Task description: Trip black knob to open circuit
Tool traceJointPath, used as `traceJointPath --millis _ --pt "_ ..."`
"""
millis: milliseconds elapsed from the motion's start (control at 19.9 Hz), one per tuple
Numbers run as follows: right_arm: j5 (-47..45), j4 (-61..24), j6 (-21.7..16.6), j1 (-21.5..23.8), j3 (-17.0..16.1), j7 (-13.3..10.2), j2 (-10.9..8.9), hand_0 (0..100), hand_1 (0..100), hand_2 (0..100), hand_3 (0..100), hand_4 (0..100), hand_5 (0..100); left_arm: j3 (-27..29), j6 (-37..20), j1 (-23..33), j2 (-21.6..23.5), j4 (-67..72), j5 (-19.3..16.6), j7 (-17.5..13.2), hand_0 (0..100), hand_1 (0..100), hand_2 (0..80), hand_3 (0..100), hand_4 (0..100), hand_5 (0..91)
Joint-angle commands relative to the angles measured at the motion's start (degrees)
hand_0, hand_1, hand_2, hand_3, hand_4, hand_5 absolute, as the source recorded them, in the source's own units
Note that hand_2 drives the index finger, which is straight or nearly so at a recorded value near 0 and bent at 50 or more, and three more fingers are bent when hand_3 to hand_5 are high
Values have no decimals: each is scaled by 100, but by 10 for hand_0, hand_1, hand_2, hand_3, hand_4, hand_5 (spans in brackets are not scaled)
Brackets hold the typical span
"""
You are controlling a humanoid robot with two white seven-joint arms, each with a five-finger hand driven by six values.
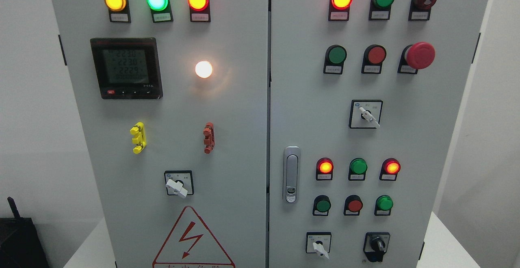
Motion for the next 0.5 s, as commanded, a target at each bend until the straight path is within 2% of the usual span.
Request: traceJointPath --millis 0,100,301,451 --pt "-19 -1541 96 -43 -218 -13 101 0 25 0 860 781 665 0 -6 0 0 -143 0 0 120 389 0 0 0 0" --pt "-19 -1760 315 -52 -253 -40 101 0 26 0 913 830 733 0 -7 0 0 -143 0 0 120 389 0 0 0 0" --pt "-10 -1902 473 -218 -279 -92 101 0 24 0 998 910 884 0 -7 0 0 -143 0 0 120 389 0 0 0 0" --pt "-19 -1850 684 -455 -385 -110 92 0 22 0 1000 952 944 0 -7 0 0 -143 0 0 120 389 0 0 0 0"
